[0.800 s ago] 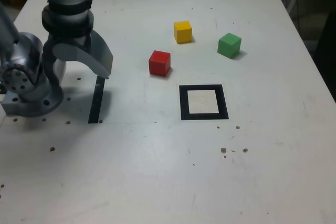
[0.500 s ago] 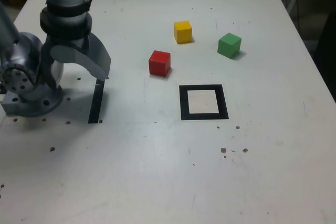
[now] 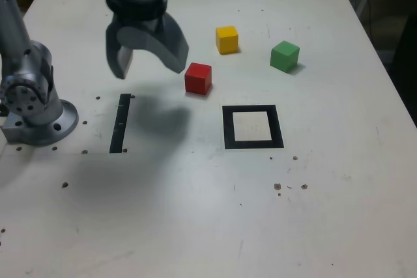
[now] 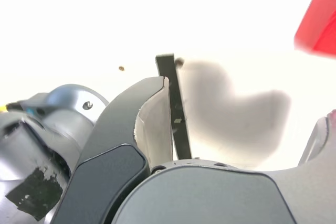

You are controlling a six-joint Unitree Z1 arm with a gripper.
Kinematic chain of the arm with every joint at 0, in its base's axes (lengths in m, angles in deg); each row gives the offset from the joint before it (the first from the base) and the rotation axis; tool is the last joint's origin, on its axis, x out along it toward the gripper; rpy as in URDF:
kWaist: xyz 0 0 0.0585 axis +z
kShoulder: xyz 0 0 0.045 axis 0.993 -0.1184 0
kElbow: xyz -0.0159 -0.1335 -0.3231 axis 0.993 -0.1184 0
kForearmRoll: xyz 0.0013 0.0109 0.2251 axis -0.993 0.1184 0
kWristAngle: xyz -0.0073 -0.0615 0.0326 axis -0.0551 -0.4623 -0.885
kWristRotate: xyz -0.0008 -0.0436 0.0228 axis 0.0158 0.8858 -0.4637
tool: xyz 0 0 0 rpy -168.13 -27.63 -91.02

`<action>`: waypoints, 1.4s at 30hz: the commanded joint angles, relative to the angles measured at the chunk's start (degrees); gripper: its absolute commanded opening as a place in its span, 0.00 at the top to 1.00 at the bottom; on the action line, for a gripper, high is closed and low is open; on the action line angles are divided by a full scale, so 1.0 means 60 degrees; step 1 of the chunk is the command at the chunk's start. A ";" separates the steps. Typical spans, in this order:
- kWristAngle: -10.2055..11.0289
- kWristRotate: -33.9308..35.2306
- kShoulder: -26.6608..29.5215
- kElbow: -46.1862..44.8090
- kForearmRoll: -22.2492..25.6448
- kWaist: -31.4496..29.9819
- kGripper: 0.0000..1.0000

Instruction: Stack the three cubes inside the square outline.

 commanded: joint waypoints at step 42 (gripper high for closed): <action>0.0258 -0.2074 -0.3012 0.1284 -0.1366 0.0615 0.43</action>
